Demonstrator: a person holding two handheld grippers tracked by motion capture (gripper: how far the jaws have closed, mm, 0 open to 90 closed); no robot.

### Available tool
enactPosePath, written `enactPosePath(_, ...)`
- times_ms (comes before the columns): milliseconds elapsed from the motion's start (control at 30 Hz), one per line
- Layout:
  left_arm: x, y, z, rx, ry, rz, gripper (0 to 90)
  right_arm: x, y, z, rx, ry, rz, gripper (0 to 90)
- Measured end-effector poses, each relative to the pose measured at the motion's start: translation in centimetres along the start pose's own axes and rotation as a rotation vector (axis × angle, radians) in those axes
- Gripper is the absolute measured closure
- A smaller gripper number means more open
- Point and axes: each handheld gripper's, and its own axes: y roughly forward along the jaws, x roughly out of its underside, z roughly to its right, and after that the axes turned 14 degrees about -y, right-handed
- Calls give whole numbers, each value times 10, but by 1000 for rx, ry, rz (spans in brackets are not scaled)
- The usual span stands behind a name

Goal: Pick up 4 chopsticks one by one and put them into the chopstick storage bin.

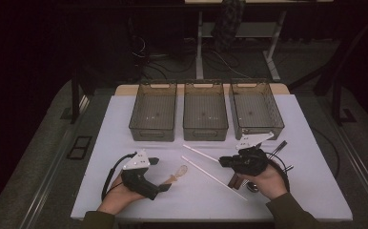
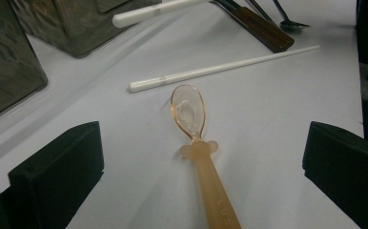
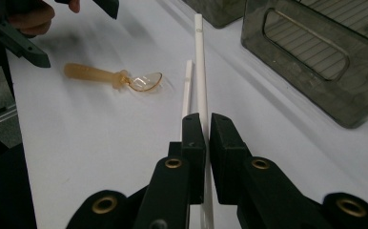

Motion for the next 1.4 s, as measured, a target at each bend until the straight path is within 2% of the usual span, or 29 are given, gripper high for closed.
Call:
enactPosePath(167,0,-1,-1,-5,-8,4,0,-6,0,5,3,5,18,849)
enactPosePath(267,1,1,0,-14,-4,-10,0,-9,1,8,7,4,23,849)
enactPosePath(367,1,3,0,-14,2,-23,0,-13,2,11,11,6,30,849)
enactPosePath(600,1,2,0,-10,4,-19,0,-21,2,17,22,14,49,849)
enactPosePath(1400,0,3,2,-9,6,-21,0,-74,17,36,57,16,74,849)
